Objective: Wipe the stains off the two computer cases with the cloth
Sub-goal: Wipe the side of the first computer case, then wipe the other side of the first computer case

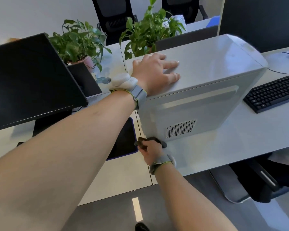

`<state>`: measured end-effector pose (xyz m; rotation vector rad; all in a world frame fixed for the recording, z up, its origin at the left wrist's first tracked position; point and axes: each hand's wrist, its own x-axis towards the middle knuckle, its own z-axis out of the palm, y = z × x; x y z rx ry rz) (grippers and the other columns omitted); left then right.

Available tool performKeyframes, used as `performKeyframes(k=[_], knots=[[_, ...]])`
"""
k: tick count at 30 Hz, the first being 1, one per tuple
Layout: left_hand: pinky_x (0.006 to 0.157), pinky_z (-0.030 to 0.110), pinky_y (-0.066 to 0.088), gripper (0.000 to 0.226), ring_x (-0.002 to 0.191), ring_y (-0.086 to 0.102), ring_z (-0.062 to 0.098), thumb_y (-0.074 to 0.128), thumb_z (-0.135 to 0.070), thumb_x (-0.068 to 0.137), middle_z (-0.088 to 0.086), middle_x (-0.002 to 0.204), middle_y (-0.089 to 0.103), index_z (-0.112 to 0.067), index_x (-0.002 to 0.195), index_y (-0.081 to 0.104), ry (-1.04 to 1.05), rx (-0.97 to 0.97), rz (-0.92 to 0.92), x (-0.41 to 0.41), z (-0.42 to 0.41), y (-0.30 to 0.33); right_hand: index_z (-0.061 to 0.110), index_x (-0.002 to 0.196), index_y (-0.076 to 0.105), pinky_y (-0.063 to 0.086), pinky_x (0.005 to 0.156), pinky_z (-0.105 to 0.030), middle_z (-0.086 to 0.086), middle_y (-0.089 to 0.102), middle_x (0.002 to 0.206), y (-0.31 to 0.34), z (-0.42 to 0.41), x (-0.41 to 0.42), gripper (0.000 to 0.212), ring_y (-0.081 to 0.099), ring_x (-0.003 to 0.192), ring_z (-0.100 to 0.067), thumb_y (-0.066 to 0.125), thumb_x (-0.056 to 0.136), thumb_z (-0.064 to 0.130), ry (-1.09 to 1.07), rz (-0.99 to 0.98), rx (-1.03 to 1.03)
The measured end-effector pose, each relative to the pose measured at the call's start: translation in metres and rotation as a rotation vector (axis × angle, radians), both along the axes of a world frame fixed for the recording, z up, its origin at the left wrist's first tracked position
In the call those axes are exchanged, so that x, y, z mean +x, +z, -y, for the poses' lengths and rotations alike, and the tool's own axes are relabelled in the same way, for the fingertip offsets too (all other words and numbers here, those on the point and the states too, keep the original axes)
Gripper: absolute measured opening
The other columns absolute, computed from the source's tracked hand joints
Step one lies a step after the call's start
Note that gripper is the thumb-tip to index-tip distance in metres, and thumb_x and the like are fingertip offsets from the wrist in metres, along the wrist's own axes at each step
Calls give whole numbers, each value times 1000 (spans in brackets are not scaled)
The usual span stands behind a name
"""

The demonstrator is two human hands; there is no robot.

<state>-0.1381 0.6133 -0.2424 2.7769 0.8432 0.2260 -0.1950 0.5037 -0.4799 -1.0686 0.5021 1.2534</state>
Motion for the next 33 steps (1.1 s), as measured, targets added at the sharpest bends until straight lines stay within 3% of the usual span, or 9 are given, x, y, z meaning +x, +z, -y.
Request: performKeyframes(k=[4,6,9,13,18,21,25,29,33], knots=[[114,50,20,51,145,32,23,48,-68,93,-8,158,41,-56,142,51,-33,33,-6,1,3,1,-3,114,59,58,87,-41,-16,69,103,50,13,4,22,69,89,-29,51,95,-10,-23,23,158],[114,51,20,52,146,33,23,47,-69,93,-6,158,41,-54,143,51,-36,39,3,1,2,2,-3,106,63,56,86,-40,-18,74,93,86,22,6,22,72,84,-29,46,96,-11,-16,74,259],[114,52,21,54,147,32,24,45,-68,94,-4,159,41,-51,144,50,-39,50,-13,-4,0,-2,-2,113,61,61,83,-44,-24,74,104,135,34,12,24,74,90,-36,51,94,-13,-12,222,305],[113,51,23,50,145,34,24,40,-64,98,-5,159,41,-50,145,49,-58,66,-9,0,-1,0,3,126,55,63,74,-41,-20,70,111,192,55,42,33,74,92,-33,63,95,-3,3,595,219],[117,52,18,46,147,28,23,30,-59,100,-7,160,33,-51,143,41,-46,25,-59,2,-2,-5,11,97,61,52,55,-32,-15,71,91,230,70,107,22,67,73,-25,75,80,14,4,1141,-96],[118,53,17,54,149,25,23,25,-68,97,-6,163,29,-50,147,37,-52,43,-94,1,-2,-4,20,99,61,49,64,-31,2,66,84,244,77,155,21,62,78,-19,61,84,34,183,1477,-457],[119,55,15,70,153,17,21,23,-80,89,-6,167,21,-49,152,28,-71,47,-122,0,1,-1,25,111,61,45,91,-42,-4,56,111,250,74,220,38,50,107,-30,43,86,47,548,1837,-840],[121,52,13,85,154,15,18,23,-80,87,-8,169,17,-36,159,18,-50,68,-114,1,6,2,16,119,49,35,106,-50,-10,51,123,248,56,273,43,48,114,-32,40,87,44,629,1828,-831],[124,46,16,93,154,23,18,23,-78,87,-2,167,28,-19,159,32,54,-94,93,0,0,1,18,136,45,26,118,-52,-12,39,153,242,26,306,58,34,141,-31,28,91,51,850,1875,-724]])
